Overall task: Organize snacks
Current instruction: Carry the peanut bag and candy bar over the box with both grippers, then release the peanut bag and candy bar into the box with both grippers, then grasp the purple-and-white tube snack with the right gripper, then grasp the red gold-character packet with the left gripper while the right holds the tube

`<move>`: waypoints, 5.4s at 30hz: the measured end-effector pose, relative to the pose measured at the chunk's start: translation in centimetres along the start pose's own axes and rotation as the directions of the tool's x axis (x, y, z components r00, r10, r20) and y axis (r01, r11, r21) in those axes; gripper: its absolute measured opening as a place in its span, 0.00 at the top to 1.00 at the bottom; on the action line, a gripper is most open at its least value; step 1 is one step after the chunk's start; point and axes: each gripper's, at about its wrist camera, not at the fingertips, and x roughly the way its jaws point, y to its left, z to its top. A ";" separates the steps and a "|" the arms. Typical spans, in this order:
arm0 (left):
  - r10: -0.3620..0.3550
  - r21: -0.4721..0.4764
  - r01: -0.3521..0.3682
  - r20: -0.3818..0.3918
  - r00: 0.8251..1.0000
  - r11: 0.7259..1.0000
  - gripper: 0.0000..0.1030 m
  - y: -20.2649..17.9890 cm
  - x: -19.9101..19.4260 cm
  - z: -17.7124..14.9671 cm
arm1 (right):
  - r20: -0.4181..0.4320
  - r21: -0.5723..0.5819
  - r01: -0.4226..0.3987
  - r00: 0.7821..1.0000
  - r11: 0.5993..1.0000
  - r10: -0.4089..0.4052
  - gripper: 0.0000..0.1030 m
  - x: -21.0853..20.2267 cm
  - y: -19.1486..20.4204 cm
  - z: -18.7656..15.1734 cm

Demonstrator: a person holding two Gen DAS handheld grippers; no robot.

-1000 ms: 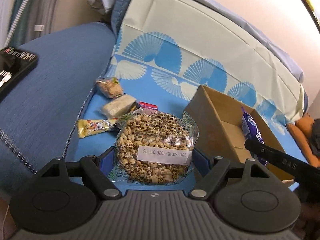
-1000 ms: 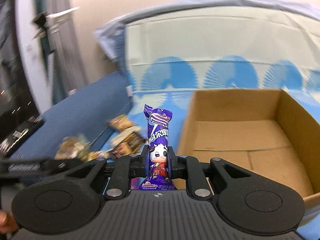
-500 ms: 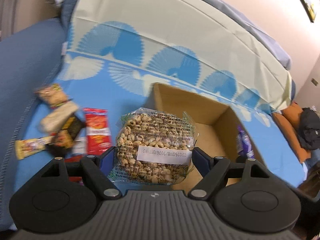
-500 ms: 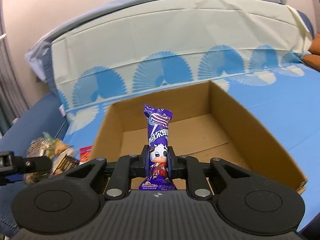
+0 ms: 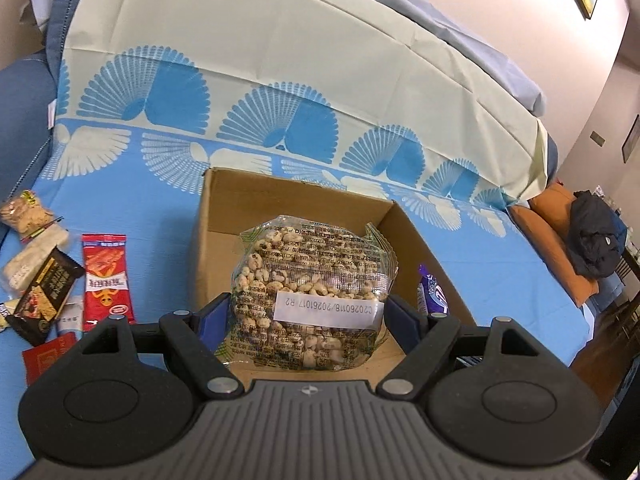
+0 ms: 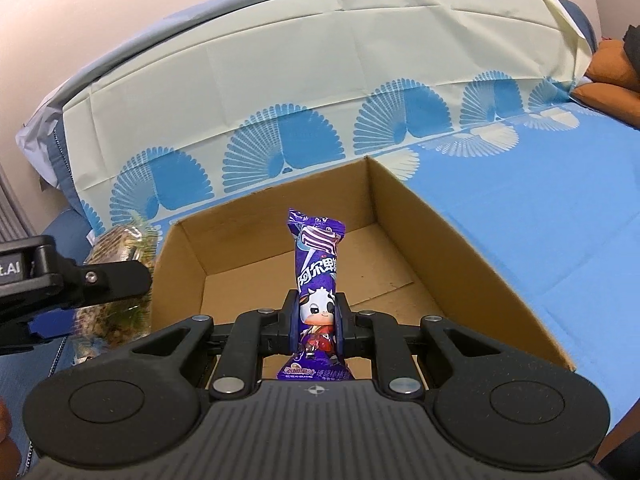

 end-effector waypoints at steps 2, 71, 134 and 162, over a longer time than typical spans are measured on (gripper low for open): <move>-0.004 0.001 0.004 -0.003 1.000 1.000 0.18 -0.3 0.2 -0.1 | 0.001 0.005 0.002 1.000 1.000 -0.002 0.83 0.0 -0.2 0.0; 0.150 -0.156 -0.147 0.008 0.989 0.977 0.87 23.4 -8.6 -9.5 | -0.264 -0.476 -0.329 0.938 0.816 0.224 0.48 4.5 21.5 -11.1; 0.390 -0.022 -0.412 -0.285 0.876 0.911 0.18 22.2 -1.0 -9.2 | -0.370 -0.510 -0.283 0.925 0.812 0.089 0.54 5.9 21.2 -14.6; 0.359 -0.048 -0.378 -0.225 0.906 0.925 0.34 22.1 -2.3 -9.1 | -0.286 -0.535 -0.339 0.935 0.774 0.212 0.82 4.5 20.8 -14.1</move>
